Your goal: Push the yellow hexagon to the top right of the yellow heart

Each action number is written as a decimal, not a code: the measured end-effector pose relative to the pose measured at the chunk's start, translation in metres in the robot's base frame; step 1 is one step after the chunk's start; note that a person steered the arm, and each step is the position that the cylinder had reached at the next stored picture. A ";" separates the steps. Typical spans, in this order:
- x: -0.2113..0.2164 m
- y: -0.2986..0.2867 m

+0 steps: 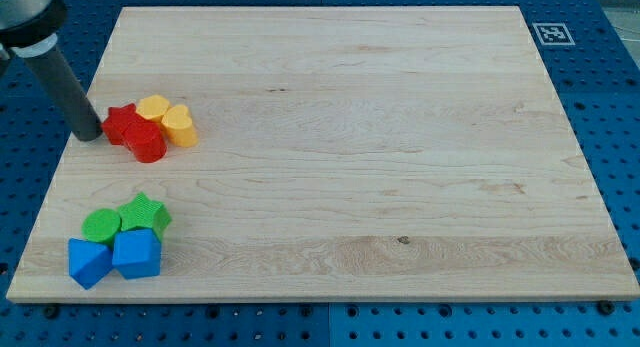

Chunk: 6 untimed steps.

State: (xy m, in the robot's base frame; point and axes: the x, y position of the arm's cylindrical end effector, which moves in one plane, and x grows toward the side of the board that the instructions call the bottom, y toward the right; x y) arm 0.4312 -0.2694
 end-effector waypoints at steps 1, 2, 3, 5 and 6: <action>-0.008 0.017; -0.018 0.035; -0.031 0.056; -0.057 0.101; -0.059 0.134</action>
